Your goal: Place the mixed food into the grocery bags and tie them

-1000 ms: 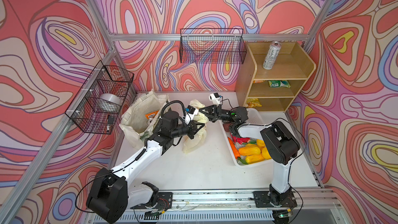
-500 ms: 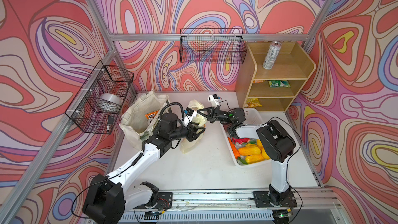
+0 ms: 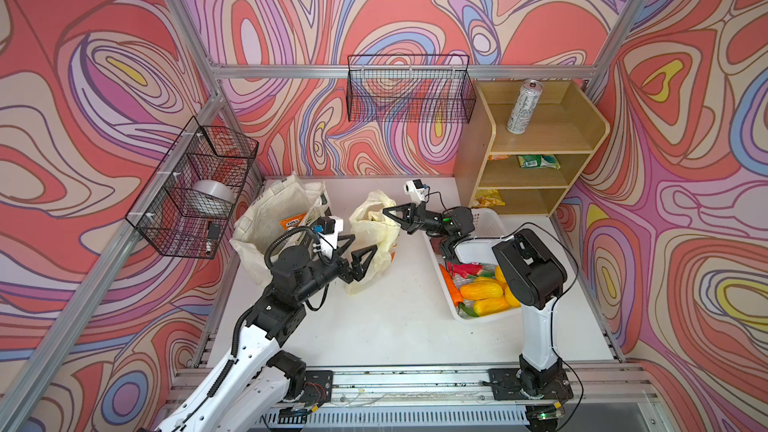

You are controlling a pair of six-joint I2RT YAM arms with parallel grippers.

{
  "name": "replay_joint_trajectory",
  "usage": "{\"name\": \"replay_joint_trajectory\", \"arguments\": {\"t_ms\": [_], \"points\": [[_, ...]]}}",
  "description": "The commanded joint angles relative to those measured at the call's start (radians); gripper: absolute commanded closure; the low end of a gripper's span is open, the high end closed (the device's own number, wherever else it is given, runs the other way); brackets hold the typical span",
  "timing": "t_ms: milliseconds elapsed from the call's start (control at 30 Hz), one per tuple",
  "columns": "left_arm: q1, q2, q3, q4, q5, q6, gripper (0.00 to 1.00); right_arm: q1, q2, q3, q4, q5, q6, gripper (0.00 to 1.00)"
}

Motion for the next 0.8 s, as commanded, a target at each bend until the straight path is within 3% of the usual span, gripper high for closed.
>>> {"name": "replay_joint_trajectory", "arguments": {"t_ms": [0, 200, 267, 367, 400, 533, 667, 767], "points": [[0.023, 0.067, 0.073, -0.044, -0.160, -0.009, 0.16, -0.001, 0.009, 0.019, 0.035, -0.036, -0.011, 1.00], [0.046, 0.239, 0.154, -0.045, -0.208, -0.005, 0.19, 0.000, -0.002, 0.015, 0.035, -0.087, -0.016, 1.00], [0.057, 0.281, 0.160, -0.038, -0.214, -0.015, 0.32, -0.001, -0.012, 0.018, 0.036, -0.113, -0.024, 1.00], [0.076, 0.330, 0.143, 0.006, -0.158, -0.045, 0.66, 0.000, -0.031, 0.027, 0.036, -0.157, -0.037, 1.00], [0.078, 0.342, 0.137, 0.021, -0.138, -0.054, 0.73, -0.001, -0.035, 0.030, 0.036, -0.168, -0.041, 1.00], [0.078, 0.389, 0.120, 0.094, -0.018, -0.092, 0.84, -0.001, -0.040, 0.049, 0.037, -0.213, -0.048, 1.00], [0.071, 0.445, 0.093, 0.243, 0.125, -0.164, 0.89, 0.001, -0.025, 0.068, 0.037, -0.220, -0.047, 1.00], [0.044, 0.489, 0.097, 0.278, 0.168, -0.178, 0.90, 0.005, -0.011, 0.079, 0.037, -0.221, -0.045, 1.00]]}}
